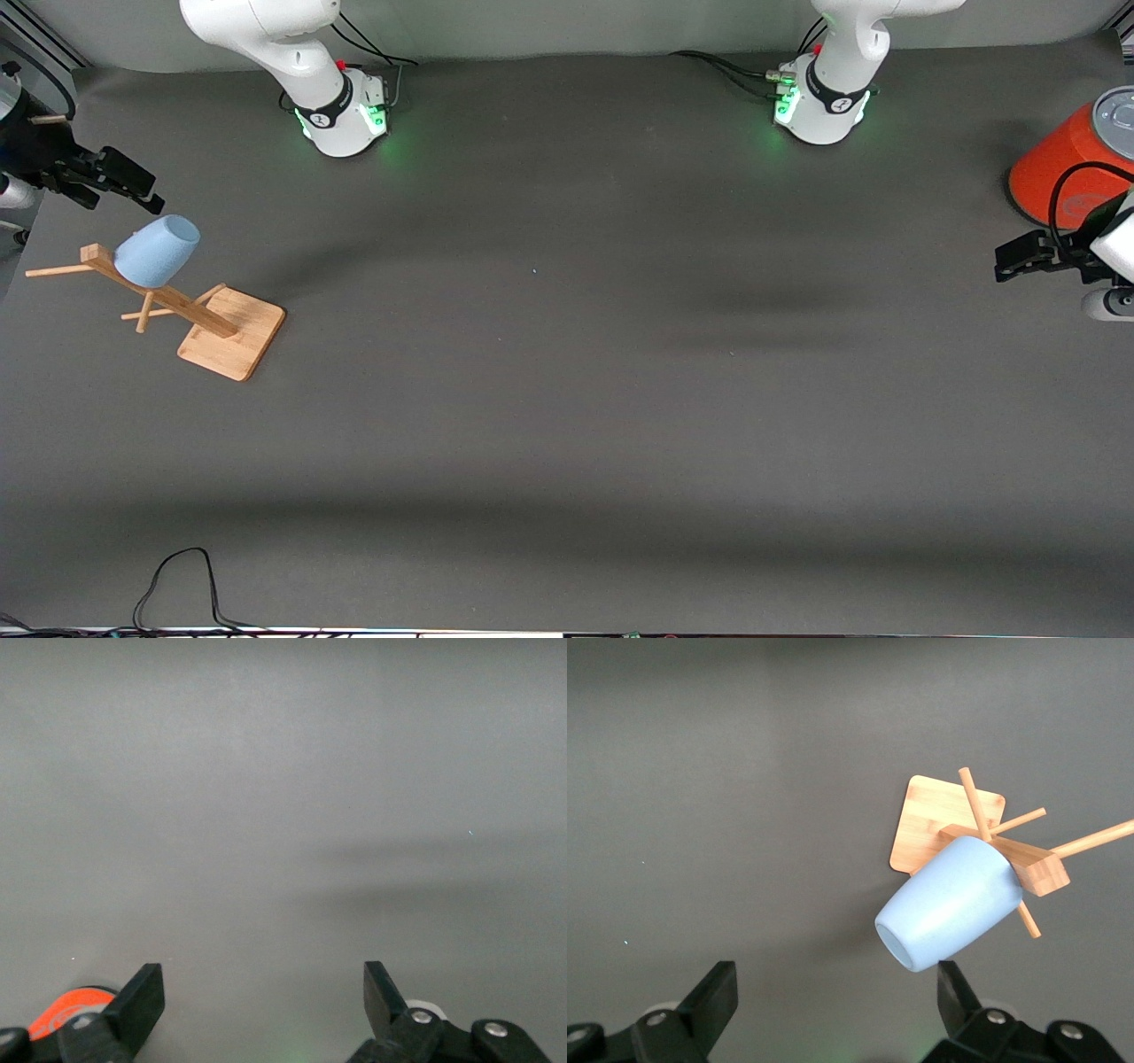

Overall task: Rotate and upright cup with both arms
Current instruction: 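Reach the right gripper to the blue cup on the wooden stand and grasp it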

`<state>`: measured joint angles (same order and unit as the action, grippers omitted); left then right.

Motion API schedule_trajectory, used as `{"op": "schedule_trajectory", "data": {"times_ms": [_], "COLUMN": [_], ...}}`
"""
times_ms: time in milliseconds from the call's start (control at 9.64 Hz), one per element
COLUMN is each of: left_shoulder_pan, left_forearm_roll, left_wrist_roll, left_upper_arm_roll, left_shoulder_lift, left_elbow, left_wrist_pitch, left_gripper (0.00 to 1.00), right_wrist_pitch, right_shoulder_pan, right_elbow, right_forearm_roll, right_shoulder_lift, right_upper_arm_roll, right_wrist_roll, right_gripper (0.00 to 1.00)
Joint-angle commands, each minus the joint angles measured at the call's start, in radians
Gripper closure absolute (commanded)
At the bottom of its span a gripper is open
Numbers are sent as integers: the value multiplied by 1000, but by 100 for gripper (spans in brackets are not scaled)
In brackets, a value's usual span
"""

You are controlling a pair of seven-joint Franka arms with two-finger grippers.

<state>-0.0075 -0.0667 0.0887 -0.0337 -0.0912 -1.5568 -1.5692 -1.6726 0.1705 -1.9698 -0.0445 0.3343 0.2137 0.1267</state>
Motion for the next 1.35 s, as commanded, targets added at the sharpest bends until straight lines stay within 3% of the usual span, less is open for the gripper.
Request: {"op": "schedule_trajectory", "data": {"times_ms": [0,104,207,311,519,726,1141,1244], "left_shoulder_pan": [-9,-8,-5,-3,-3,-5,-9,-9], "left_forearm_roll": [2,2,2,2,2,4,5,4], "left_wrist_roll": [2,3,3,6,6,9,2,2], "left_upper_arm_roll": [-6,-6,-6,-6,-6,-6,-3,-3], "left_shoulder_lift": [-19,-19,-19,-19,-19,-19,-18,-18], "left_elbow": [40,40,40,40,38,38,40,40], "left_wrist_pitch": [15,17,17,17,18,38,41,41], "left_gripper": [0,0,0,0,0,0,0,0], "right_wrist_pitch": [60,79,135,196,189,101,-83,-96], "right_shoulder_pan": [-8,-12,-17,-23,-25,-23,-25,-25], "right_elbow": [72,104,144,172,160,64,-115,-130], "right_forearm_roll": [-6,18,102,174,230,239,253,294], "right_shoulder_lift": [-38,-72,-118,-171,-182,-202,-205,-210], "right_upper_arm_roll": [2,57,97,186,234,294,323,335], "right_wrist_roll": [-16,-16,23,200,493,537,542,541], "right_gripper": [0,0,0,0,0,0,0,0]}}
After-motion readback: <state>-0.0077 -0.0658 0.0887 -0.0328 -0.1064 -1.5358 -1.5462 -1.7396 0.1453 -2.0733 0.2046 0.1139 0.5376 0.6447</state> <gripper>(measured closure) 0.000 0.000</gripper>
